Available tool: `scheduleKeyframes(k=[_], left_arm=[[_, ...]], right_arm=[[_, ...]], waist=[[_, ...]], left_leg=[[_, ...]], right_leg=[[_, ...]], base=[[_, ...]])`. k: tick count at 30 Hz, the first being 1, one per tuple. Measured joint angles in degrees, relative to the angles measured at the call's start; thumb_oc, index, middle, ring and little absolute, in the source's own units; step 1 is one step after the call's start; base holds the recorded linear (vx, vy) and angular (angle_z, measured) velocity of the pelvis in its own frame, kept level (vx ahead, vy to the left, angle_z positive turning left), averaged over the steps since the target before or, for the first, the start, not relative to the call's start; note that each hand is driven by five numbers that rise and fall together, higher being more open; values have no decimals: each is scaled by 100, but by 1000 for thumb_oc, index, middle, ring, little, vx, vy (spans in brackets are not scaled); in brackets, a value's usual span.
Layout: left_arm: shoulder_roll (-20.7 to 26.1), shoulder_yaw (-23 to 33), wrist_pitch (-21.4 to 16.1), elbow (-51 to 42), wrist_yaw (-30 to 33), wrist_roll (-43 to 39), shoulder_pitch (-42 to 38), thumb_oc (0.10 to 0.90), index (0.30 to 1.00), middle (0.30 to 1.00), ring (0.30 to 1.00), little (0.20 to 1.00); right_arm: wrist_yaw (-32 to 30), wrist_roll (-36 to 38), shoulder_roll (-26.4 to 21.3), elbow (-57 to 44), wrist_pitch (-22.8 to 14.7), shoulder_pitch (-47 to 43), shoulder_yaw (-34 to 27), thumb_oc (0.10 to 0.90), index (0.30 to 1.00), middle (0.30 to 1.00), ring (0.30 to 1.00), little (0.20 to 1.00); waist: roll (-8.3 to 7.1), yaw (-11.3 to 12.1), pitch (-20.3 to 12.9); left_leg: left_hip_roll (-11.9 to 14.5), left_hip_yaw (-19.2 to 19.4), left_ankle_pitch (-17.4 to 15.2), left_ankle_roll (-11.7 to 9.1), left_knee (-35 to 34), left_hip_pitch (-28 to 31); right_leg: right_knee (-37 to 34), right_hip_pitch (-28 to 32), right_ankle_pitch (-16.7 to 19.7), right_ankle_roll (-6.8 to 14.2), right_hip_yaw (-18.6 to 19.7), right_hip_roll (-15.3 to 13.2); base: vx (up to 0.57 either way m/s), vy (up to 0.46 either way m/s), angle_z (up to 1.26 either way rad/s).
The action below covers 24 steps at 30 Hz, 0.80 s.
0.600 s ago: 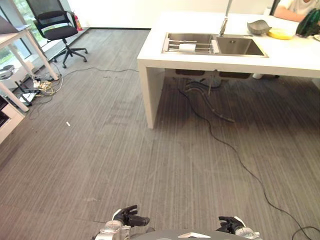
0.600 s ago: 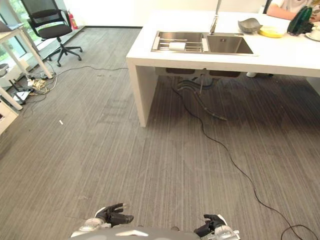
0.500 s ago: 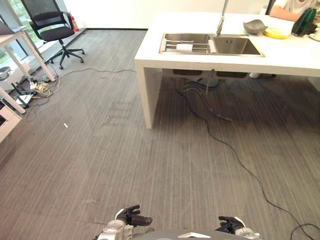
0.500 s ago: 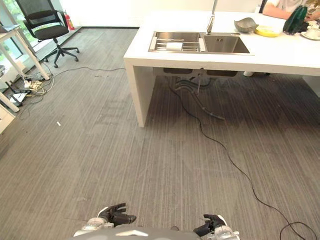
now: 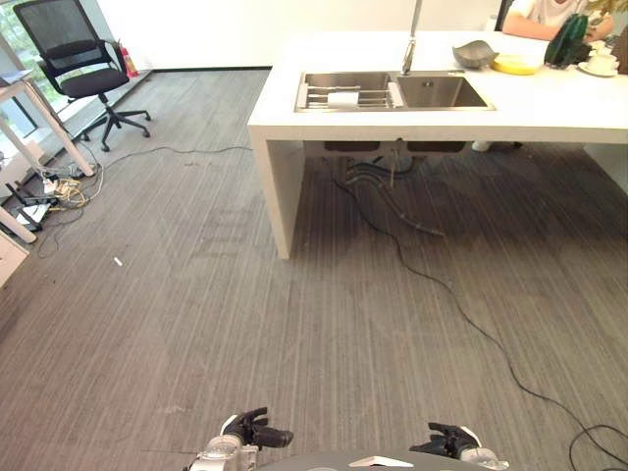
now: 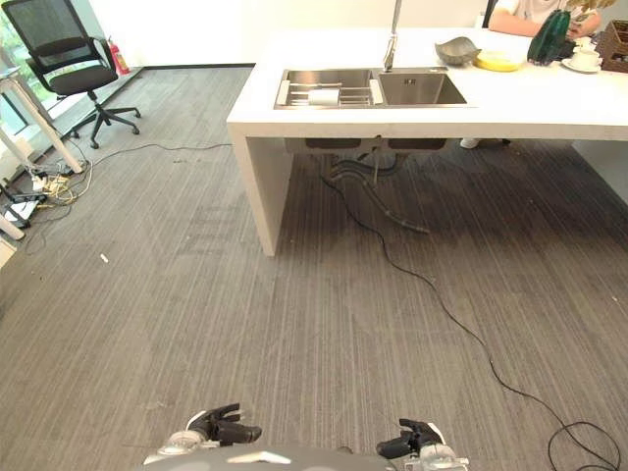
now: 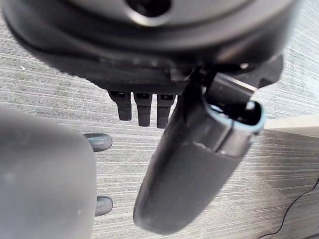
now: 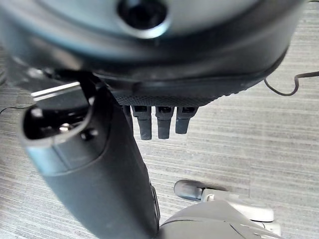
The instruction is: Place the dishes in the dishwasher.
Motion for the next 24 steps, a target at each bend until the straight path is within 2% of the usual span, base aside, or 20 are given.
scheduleKeyframes(k=[1,3,4,6,8,9,13,14,16,18,20,21,22,23,24], left_arm=[[0,0,0,0,0,0,0,800,900,900,900,900],[35,548,-86,422,-47,0,14,800,900,900,900,900],[48,562,-70,450,6,-7,113,800,900,900,900,900],[85,560,-59,234,82,-11,259,800,900,900,900,900],[91,534,-79,-527,92,-77,797,800,900,900,900,900],[95,526,-105,-613,102,-127,859,800,900,900,900,900],[77,519,-104,-487,135,-200,813,800,900,900,900,900],[77,519,-106,-860,183,-258,977,800,900,900,900,900],[73,518,-113,-1024,182,-288,1029,800,900,900,900,900],[61,281,-34,-1402,316,-436,1045,800,900,900,900,900],[50,120,-95,-1758,311,-541,1046,800,900,900,900,900],[64,124,-66,-2100,335,-672,1010,800,900,900,900,900],[164,129,-105,-2574,350,-753,1001,800,900,900,900,900],[227,144,-200,-2722,313,-842,888,800,900,900,900,900],[210,137,-196,-2620,316,-999,740,800,900,900,900,900]], right_arm=[[0,0,0,0,0,0,0,800,900,900,900,900],[6,53,6,-25,-33,21,-50,800,900,900,900,900],[-7,52,0,-60,-30,30,-56,800,900,900,900,900],[-24,52,-11,-181,-36,75,-57,800,900,900,900,900],[-51,48,-24,-745,-49,346,-93,800,900,900,900,900],[-54,47,-30,-989,-53,441,-91,800,900,900,900,900],[-59,50,-35,-1227,-68,365,-135,800,900,900,900,900],[-72,51,-72,-1448,-71,414,-166,800,900,900,900,900],[-76,51,-114,-1576,-81,444,-173,800,900,900,900,900],[-141,49,-197,-1679,-94,445,-172,800,900,900,900,900],[-153,50,-214,-1694,-96,416,-185,800,900,900,900,900],[-150,56,-173,-1730,-75,349,-188,800,900,900,900,900],[-140,115,-107,-1906,-70,278,-191,800,900,900,900,900],[-146,207,-66,-2029,-76,243,-198,800,900,900,900,900],[-168,211,-61,-1992,-49,226,-199,800,900,900,900,900]], waist=[[0,0,0],[-20,6,-96],[-15,22,-118],[-13,21,-119],[4,46,-97],[25,67,-80],[121,102,-24],[167,94,10],[198,97,54],[263,109,123],[256,112,234],[152,130,364],[-82,140,560],[-252,169,735],[-294,267,839]], left_leg=[[0,0,0,0,0,0],[14,-2,-8,-11,0,4],[17,-2,-8,-11,1,5],[17,-2,-8,-11,1,1],[14,-12,-6,-10,2,-12],[14,-14,-5,-10,1,-37],[17,-33,18,-8,1,-130],[28,-37,18,-12,1,-177],[29,-46,21,-16,1,-178],[46,-50,34,-42,25,-232],[61,-53,55,-109,122,-280],[7,-76,-44,-248,789,-691],[-95,-24,0,-372,1729,-1272],[-133,18,129,-575,2629,-1781],[-119,16,248,-671,3335,-2080]], right_leg=[[0,0,0,0,0,0],[-2,4,-1,-1,6,13],[-1,10,-1,-1,4,17],[-2,2,-1,-1,5,17],[-2,-5,-2,-1,-8,17],[-5,-29,-3,-2,-15,16],[-3,-113,18,5,-29,17],[-4,-134,17,4,-29,24],[-5,-144,17,4,-35,27],[3,-203,10,-4,-44,44],[33,-232,12,-29,-53,80],[369,-461,-124,-174,-69,35],[805,-761,-312,-253,-61,-97],[954,-844,-377,-318,-66,-215],[908,-709,-374,-366,-40,-204]], base=[[15,-20,-3],[0,0,0],[0,0,0],[0,0,0],[-13,-20,2],[-8,-21,5],[-4,-52,2],[15,-104,2],[13,-77,2],[-28,-73,2],[-79,-174,3],[5,-174,8],[52,-135,17],[46,-69,9],[124,-51,-8]])
